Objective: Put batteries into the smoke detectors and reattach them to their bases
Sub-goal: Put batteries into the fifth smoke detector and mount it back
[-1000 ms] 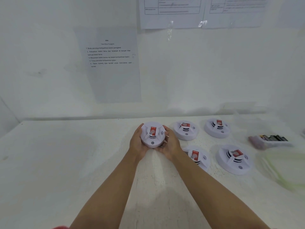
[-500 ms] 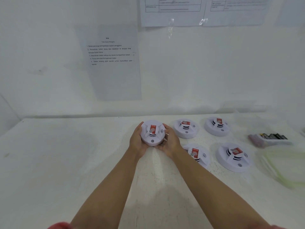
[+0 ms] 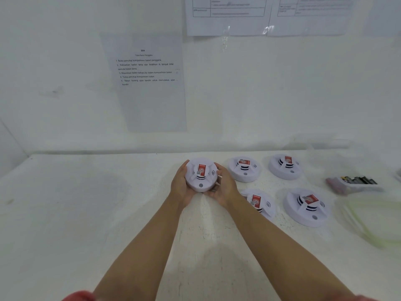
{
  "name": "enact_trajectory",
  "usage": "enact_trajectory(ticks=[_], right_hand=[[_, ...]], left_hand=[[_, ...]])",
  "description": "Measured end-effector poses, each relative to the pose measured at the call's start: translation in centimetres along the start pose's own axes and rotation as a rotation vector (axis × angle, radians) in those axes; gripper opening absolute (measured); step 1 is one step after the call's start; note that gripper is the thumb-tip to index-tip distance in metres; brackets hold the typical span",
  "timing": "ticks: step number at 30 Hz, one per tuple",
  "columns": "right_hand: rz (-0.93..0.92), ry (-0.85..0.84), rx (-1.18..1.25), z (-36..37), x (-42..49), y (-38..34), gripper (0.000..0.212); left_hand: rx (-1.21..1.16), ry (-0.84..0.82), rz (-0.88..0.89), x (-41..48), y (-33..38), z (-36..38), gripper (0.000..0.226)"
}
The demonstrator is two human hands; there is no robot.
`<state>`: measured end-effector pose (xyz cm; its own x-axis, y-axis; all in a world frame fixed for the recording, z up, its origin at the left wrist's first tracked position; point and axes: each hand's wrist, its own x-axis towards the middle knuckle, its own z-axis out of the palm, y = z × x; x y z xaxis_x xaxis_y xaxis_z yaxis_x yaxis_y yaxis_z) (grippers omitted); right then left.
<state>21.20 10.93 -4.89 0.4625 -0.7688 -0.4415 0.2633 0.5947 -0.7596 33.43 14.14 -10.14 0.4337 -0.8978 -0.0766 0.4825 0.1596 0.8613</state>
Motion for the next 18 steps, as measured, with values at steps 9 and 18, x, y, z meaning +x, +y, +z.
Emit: enact_trajectory(ticks=[9, 18], right_hand=[[-0.006, 0.005, -0.007, 0.0, 0.2, 0.0, 0.02], [0.013, 0.005, 0.012, -0.2, 0.1, 0.0, 0.018]], left_hand=[[-0.03, 0.013, -0.014, -0.5, 0.2, 0.4, 0.046], [0.019, 0.039, -0.037, -1.2, 0.8, 1.3, 0.043]])
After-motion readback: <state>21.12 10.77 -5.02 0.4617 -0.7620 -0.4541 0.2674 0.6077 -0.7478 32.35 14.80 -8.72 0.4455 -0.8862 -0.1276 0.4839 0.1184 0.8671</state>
